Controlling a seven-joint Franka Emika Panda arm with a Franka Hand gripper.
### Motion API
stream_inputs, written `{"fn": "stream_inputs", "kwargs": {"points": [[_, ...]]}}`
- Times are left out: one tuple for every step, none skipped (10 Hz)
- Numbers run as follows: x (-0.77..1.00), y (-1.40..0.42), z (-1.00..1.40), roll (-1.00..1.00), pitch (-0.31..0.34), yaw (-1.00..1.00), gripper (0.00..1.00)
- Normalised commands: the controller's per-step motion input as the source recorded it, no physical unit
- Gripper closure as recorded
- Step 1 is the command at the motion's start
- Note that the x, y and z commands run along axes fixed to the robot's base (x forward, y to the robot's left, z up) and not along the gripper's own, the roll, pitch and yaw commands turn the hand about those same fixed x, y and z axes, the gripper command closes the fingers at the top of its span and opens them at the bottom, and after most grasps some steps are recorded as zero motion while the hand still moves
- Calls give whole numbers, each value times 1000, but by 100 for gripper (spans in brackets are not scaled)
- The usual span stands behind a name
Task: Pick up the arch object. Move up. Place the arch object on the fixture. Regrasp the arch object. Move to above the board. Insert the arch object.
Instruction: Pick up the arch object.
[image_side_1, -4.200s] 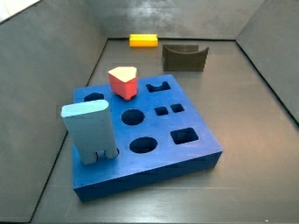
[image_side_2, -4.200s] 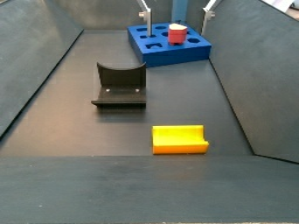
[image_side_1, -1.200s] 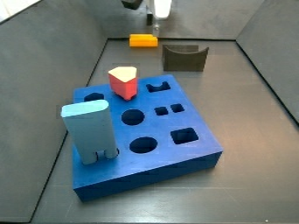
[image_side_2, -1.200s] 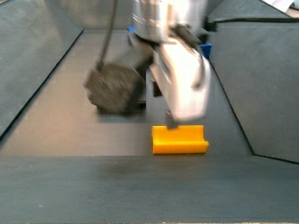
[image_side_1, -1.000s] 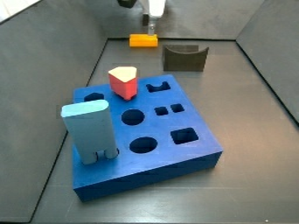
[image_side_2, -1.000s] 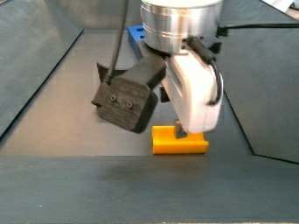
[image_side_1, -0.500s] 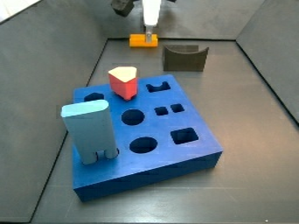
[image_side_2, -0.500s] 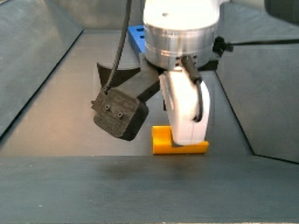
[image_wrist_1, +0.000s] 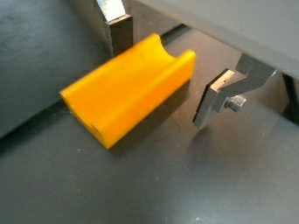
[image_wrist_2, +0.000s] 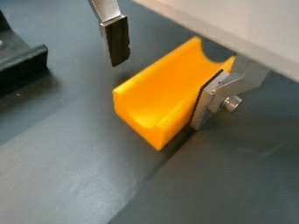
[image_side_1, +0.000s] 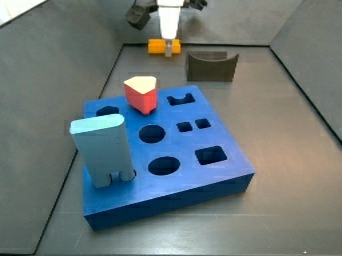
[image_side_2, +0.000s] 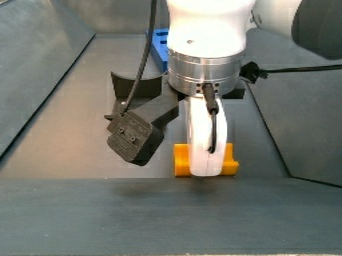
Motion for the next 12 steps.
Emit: {"fn": "stream_inputs", "kwargs": {"points": [[-34,-80,-277,-186,-253,-134,0],[-91,-43,-123,-109,-149,-46,0],[-160,0,-37,-89,-71,-14,0],[-26,0,-3,-63,-14,0,0],[0,0,0,0,0,0,0],[0,0,0,0,0,0,100],[0,0,0,0,0,0,100],[0,0,0,0,0,0,100],[0,0,0,0,0,0,100],[0,0,0,0,0,0,100],[0,0,0,0,0,0,100],[0,0,0,0,0,0,100]]}}
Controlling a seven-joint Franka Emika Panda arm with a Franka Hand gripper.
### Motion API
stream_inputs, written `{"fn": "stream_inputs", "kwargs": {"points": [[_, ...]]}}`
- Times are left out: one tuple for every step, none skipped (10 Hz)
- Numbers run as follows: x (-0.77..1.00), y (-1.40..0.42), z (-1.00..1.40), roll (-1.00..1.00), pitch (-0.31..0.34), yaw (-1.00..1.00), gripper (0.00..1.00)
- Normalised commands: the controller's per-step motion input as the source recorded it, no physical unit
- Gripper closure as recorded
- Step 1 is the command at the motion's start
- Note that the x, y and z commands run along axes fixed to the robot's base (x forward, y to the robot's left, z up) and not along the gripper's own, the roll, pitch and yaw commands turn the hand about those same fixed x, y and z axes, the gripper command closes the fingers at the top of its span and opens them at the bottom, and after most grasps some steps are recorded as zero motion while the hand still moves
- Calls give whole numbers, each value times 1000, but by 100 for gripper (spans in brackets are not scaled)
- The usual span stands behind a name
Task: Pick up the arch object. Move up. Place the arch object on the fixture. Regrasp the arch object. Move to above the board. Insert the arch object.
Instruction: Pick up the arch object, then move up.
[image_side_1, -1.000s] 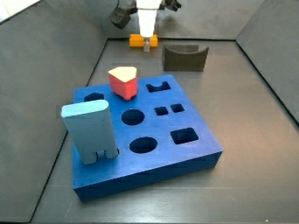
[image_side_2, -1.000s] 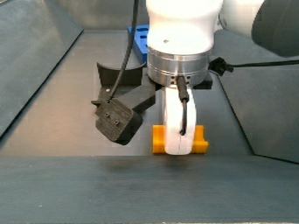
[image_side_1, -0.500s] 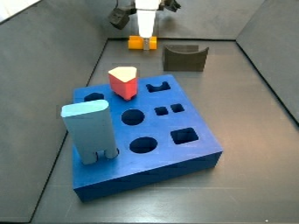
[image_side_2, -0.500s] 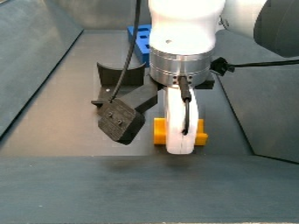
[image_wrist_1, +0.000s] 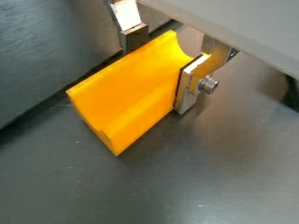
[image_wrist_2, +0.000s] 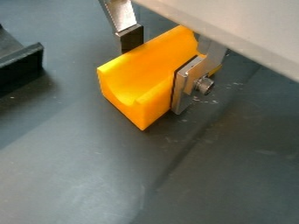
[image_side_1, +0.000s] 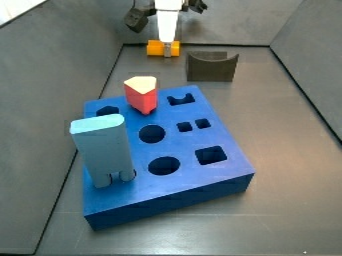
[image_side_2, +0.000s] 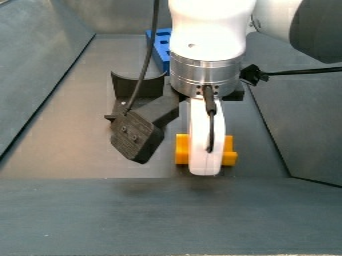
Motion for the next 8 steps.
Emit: {"fn": "stream_inputs", "kwargs": {"points": [[0,0,0,0,0,0,100],[0,0,0,0,0,0,100],[0,0,0,0,0,0,100],[0,0,0,0,0,0,100],[0,0,833,0,0,0,100],[-2,-37,840,-10,5,39,100],[-42,-36,694,-1,42,33,100],[-27,-22,560,17,58,21,100]]}}
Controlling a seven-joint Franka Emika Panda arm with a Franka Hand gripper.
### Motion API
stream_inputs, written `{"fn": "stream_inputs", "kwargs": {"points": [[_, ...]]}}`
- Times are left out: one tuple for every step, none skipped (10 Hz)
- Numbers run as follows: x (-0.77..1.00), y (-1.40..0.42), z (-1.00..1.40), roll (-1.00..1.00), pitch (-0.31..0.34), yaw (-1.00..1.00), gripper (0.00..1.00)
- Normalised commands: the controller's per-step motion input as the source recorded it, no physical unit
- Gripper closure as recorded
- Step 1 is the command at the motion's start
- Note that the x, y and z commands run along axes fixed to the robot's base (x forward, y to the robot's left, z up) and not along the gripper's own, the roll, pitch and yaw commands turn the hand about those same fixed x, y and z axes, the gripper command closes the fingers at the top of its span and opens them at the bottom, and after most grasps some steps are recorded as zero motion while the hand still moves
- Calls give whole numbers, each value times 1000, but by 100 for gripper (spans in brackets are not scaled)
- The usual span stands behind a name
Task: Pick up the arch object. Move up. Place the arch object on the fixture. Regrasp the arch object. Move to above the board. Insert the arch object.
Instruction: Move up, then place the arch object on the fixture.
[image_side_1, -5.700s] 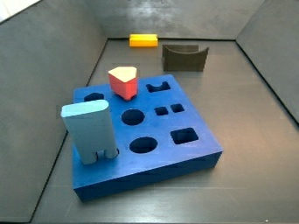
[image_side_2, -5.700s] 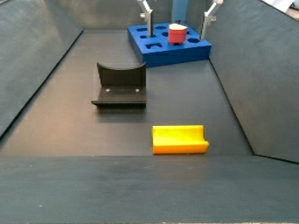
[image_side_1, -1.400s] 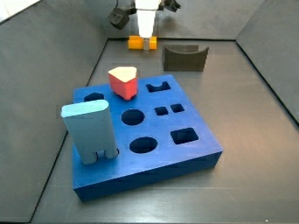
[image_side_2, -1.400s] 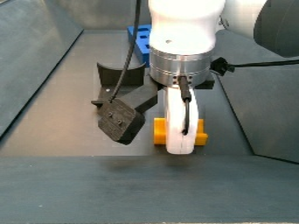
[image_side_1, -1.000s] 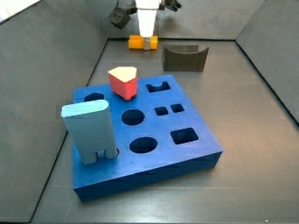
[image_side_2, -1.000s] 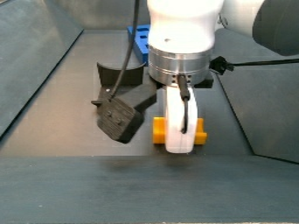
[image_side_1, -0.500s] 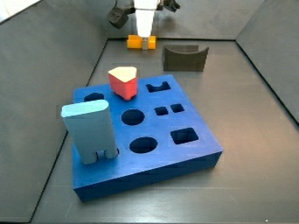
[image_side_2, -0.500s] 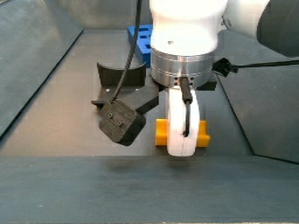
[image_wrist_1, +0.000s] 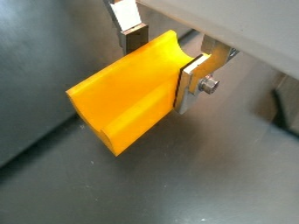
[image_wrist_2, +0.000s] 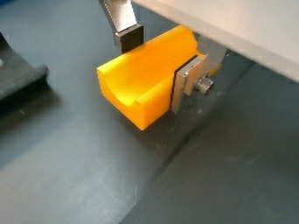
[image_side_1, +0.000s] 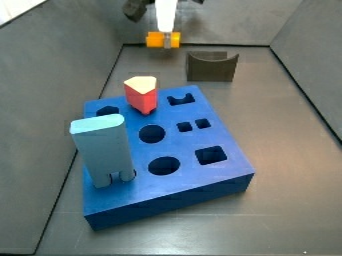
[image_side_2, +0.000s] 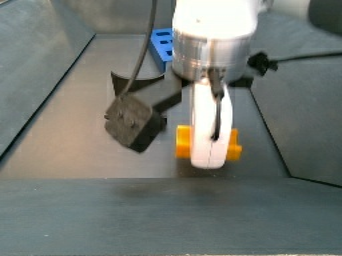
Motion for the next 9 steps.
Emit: {"fn": "stream_inputs", "kwargs": {"points": [[-22,-14,459,29,72,14,100],[-17,-9,211,61,97,-3,100],[0,0,1000,0,0,0,100],[-2,-1,1000,9,7,-1,100],[-14,-2,1000,24,32,-9,100],[-18,-3,1000,41,46,-17,100],[-23,-5,1000,55,61,-19,100],[-23,-7,1000,65,75,-12,100],[-24,-8,1000,70,82,-4,100]]}}
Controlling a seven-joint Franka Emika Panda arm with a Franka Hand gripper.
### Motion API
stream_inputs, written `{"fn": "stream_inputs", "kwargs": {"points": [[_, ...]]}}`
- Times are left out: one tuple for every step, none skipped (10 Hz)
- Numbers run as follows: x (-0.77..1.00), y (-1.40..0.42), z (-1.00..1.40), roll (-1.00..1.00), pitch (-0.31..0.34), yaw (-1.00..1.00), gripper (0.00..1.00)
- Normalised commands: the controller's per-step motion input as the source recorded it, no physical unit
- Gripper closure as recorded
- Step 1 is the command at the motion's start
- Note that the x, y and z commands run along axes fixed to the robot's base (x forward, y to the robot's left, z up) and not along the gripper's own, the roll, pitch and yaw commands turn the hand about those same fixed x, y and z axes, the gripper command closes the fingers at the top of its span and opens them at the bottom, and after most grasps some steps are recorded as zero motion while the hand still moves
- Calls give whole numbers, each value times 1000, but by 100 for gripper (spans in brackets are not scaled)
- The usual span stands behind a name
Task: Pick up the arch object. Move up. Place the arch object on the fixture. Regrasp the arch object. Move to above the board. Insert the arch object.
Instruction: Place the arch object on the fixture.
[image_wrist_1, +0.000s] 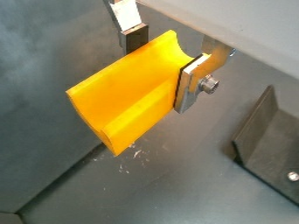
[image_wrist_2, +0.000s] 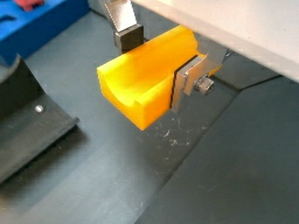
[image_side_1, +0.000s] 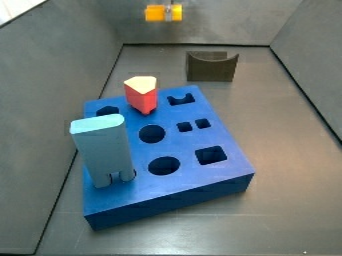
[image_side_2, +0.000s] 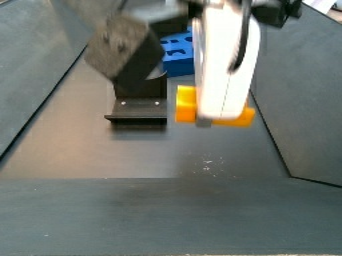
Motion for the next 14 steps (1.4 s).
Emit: {"fn": "stream_inputs", "kwargs": {"points": [[-27,-12,1000,87,96,14,100],[-27,-14,919,94,103,17,100],[-22,-13,734,99,109,21,100],[-16,-11,595,90,110,25,100],[-9,-4,403,69,110,22,100],[-3,0,304,65,112,22,100],[375,-1000,394,-23,34,1000,100],[379,-1000,370,-22,35,1000,100],[352,-1000,355,-22,45,1000,100],[335,-1000,360,-19,48,1000,100],[316,-1000,355,-17,53,1000,100],[305,-1000,342,-14,58,1000,100],[291,-995,332,-11,69,1000,100],[202,-762,246,-8,78,1000,100]]}}
